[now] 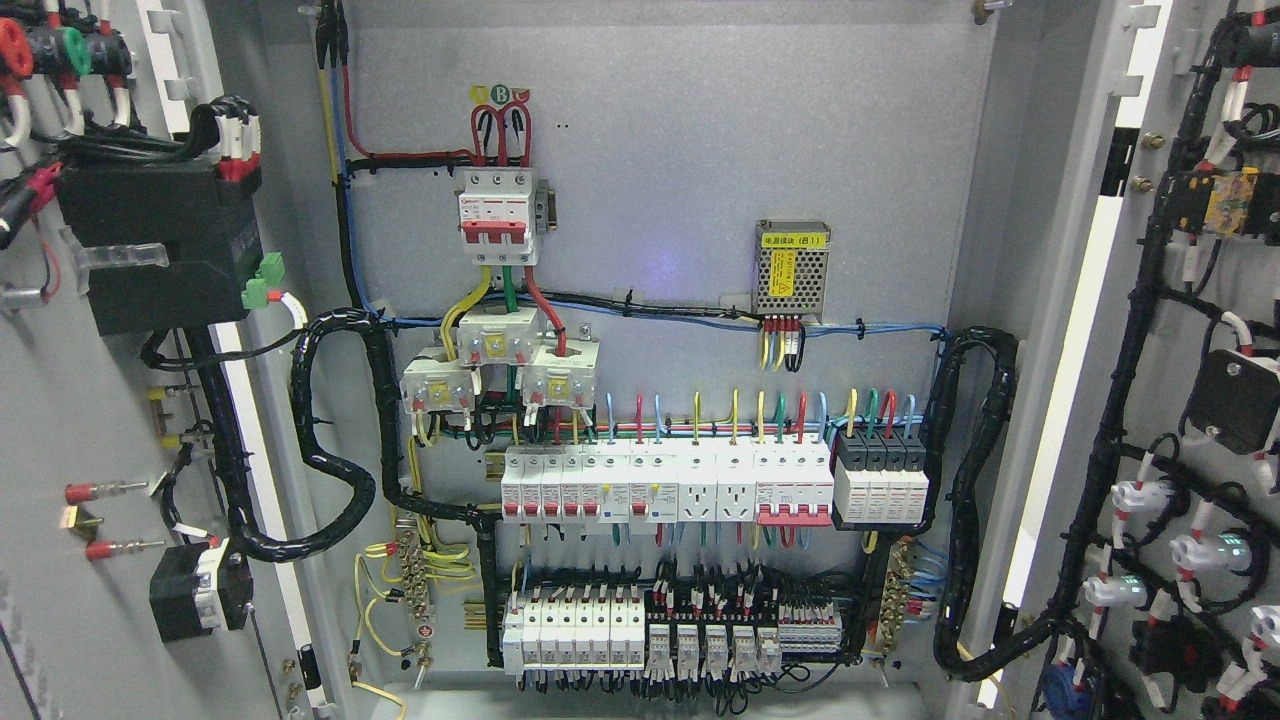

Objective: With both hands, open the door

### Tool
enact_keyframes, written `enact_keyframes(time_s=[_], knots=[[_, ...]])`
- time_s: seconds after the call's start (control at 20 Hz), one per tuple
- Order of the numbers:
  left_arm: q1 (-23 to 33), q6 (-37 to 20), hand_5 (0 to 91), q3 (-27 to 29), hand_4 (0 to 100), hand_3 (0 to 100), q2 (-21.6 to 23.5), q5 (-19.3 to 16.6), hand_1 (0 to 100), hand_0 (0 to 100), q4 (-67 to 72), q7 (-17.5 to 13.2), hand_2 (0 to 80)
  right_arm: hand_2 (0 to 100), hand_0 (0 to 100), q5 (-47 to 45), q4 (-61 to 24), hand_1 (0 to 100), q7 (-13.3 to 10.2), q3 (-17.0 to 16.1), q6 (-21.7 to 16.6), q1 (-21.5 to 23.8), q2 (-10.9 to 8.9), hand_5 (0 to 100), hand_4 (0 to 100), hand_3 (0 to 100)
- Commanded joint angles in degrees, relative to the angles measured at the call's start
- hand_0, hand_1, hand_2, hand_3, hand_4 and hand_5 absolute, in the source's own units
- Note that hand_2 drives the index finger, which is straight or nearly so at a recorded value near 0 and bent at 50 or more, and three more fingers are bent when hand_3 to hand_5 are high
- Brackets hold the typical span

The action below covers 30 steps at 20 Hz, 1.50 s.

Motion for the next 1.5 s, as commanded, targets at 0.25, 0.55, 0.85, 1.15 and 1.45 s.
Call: enact_keyframes(time_s=[0.25,0.55,0.85,1.15,1.45], knots=[[-0.17,-9.89,0.0,0.72,0,0,0.06,0.01,0,0,-16.38,1.44,0.0,0,39,-1.94,-0.28,0,0.03,-7.58,-0.05,2.89,0.49,0,0,0],[-3.5,-16.2,0.0,3.81,0,0,-0.99,0.09,0,0,-19.64,6.27,0.0,0,39,-6.77,0.34,0,0.03,-9.69,0.04,4.38,0.31,0,0,0],[-8.07,-20.62,0.0,3.98,0,0,-2.93,0.09,0,0,-19.64,7.24,0.0,0,39,-6.95,0.87,0,0.03,-11.01,0.04,5.53,0.4,0,0,0],[-13.78,-22.37,0.0,4.68,0,0,-6.27,0.09,0,0,-19.64,7.24,0.0,0,39,-8.97,1.65,0,0.03,-12.15,0.12,5.71,0.4,0,0,0],[-18.09,-27.73,0.0,5.56,0,0,-8.2,0.09,0,0,-19.64,8.64,0.0,0,39,-8.97,2.27,0,0.03,-13.03,0.12,5.79,0.4,0,0,0]])
